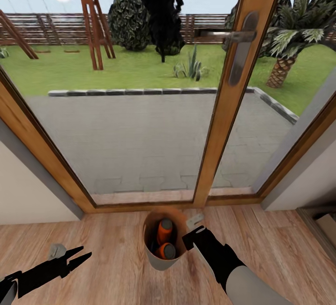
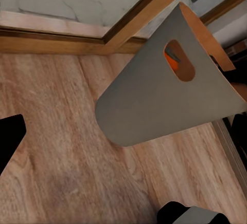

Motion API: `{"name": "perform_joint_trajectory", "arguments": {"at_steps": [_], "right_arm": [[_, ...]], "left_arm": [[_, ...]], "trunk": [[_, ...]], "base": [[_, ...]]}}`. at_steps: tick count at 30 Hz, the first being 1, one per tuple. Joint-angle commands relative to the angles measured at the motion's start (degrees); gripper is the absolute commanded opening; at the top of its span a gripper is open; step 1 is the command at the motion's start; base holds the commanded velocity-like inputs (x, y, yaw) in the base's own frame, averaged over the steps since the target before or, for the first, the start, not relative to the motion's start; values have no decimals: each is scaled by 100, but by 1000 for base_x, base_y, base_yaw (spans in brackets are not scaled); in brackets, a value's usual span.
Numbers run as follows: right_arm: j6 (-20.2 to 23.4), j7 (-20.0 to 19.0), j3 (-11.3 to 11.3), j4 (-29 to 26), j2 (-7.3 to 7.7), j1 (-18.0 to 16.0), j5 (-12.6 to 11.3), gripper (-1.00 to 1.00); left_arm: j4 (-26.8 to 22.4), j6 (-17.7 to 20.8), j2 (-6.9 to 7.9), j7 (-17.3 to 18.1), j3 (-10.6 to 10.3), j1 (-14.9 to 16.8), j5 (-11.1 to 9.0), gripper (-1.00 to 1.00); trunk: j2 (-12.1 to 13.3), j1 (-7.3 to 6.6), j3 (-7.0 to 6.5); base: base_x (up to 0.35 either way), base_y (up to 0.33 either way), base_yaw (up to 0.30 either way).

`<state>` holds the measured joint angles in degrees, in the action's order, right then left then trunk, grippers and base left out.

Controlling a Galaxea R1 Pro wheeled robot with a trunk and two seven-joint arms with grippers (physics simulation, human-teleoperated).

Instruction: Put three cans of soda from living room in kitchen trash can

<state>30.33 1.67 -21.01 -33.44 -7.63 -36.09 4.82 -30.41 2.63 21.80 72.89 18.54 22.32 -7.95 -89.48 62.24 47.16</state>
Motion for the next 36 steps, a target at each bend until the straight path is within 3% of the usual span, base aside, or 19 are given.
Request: {"name": "perform_joint_trajectory", "arguments": {"at_steps": [1, 10, 18, 36], "right_arm": [[-9, -53, 1, -5, -1, -3, -25, -100], [-29, -53, -6, -14, -1, -4, -20, -100], [-366, -53, -8, -95, -1, -4, -20, -100], [-405, -53, -8, -302, -1, -4, -25, -100]], "left_arm": [[0, -2, 0, 3, 0, 0, -1, 100], [-6, -7, 0, 21, 0, 0, -4, 100], [-8, -8, 0, 23, 0, 0, -4, 100], [-8, -8, -8, 23, -9, 0, -6, 100]], "trunk": [[-42, 22, 18], [-403, 220, 180], [-724, 396, 323], [-1446, 791, 646]], "base": [[0, 0, 0], [0, 0, 0], [0, 0, 0], [0, 0, 0]]}}
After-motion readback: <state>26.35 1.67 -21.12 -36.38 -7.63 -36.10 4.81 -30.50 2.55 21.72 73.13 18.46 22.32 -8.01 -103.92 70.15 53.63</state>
